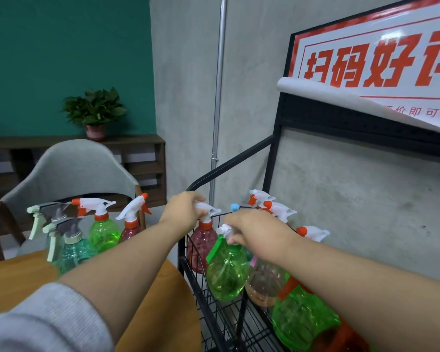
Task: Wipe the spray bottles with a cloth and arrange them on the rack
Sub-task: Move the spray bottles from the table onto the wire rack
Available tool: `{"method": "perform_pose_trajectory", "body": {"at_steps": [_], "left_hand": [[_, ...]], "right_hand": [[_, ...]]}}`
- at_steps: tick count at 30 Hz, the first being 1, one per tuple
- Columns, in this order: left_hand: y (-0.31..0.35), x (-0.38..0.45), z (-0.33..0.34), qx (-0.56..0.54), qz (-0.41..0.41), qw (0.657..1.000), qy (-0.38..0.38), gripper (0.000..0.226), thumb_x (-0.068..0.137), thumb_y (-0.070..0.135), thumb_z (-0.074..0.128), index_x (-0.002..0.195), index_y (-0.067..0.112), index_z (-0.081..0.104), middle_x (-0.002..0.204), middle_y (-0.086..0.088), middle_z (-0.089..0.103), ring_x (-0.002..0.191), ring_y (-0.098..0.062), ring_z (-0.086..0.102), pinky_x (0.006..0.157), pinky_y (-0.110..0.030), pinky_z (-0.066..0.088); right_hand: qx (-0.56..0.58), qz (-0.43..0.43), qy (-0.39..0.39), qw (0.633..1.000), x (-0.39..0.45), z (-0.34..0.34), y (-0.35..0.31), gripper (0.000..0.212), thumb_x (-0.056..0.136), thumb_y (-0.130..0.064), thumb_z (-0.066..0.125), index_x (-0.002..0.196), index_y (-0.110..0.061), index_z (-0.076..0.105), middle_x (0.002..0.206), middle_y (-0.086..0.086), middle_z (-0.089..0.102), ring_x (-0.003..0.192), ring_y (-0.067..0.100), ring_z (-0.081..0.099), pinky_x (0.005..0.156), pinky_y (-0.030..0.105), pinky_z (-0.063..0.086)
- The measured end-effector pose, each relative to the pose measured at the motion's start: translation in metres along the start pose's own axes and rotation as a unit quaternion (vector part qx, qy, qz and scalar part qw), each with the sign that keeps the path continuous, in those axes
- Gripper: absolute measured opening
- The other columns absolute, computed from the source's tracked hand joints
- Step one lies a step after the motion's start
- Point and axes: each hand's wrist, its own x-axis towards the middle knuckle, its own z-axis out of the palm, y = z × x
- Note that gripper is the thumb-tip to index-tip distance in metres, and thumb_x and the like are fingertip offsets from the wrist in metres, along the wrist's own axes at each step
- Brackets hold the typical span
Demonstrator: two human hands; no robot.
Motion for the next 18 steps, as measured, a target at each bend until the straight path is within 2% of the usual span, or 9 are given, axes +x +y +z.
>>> {"method": "perform_pose_trajectory", "body": {"at_steps": [5,7,9,11,14,18], "left_hand": [[-0.001,-0.004,-0.002,-0.009,0.006,1.000,0.016,0.051,0.091,0.013,0.063,0.140,0.013,0.047,0.120,-0.011,0.060,0.095,-0.018,0.053,0.080,-0.023,0.039],[-0.003,-0.008,-0.005,-0.007,0.009,1.000,0.019,0.052,0.092,0.011,0.062,0.141,0.014,0.044,0.119,-0.009,0.058,0.099,-0.019,0.054,0.081,-0.022,0.039],[-0.005,-0.012,-0.007,-0.006,0.013,0.999,0.030,0.052,0.091,0.013,0.065,0.139,0.015,0.046,0.109,-0.004,0.057,0.096,-0.017,0.053,0.080,-0.023,0.039],[-0.005,-0.015,-0.009,-0.005,0.015,0.999,0.035,0.049,0.091,0.016,0.067,0.136,0.015,0.049,0.107,-0.003,0.058,0.092,-0.014,0.051,0.079,-0.022,0.038],[-0.004,-0.018,-0.011,-0.007,0.016,0.999,0.041,0.047,0.092,0.017,0.065,0.136,0.015,0.050,0.115,-0.006,0.061,0.094,-0.014,0.053,0.080,-0.023,0.041],[-0.003,-0.026,-0.017,0.000,0.025,0.999,0.029,0.052,0.093,0.019,0.065,0.141,0.016,0.044,0.124,-0.006,0.061,0.109,-0.020,0.059,0.090,-0.028,0.047]], "right_hand": [[-0.024,0.012,0.012,1.000,0.003,0.005,-0.003,0.005,0.093,-0.014,0.053,0.096,-0.017,0.050,0.098,0.008,0.062,0.090,0.028,0.062,0.078,0.041,0.051],[-0.045,0.019,0.030,0.998,0.005,0.010,-0.006,0.018,0.092,-0.010,0.055,0.107,-0.015,0.049,0.100,0.008,0.060,0.092,0.028,0.063,0.076,0.039,0.051],[-0.056,0.030,0.039,0.997,0.005,0.014,-0.009,0.039,0.090,-0.005,0.057,0.125,-0.015,0.041,0.106,0.008,0.060,0.095,0.027,0.063,0.075,0.037,0.051],[-0.041,0.036,0.036,0.998,0.004,0.014,-0.012,0.049,0.092,-0.006,0.054,0.136,-0.014,0.033,0.110,0.009,0.060,0.095,0.025,0.062,0.074,0.036,0.049],[-0.025,0.040,0.013,0.999,0.004,0.008,-0.014,0.046,0.095,-0.011,0.049,0.138,-0.012,0.033,0.110,0.011,0.061,0.089,0.021,0.057,0.067,0.031,0.042],[-0.030,0.052,-0.012,0.998,0.001,0.007,-0.017,0.030,0.097,-0.011,0.044,0.126,-0.012,0.043,0.108,0.009,0.062,0.085,0.022,0.057,0.062,0.028,0.035]]}}
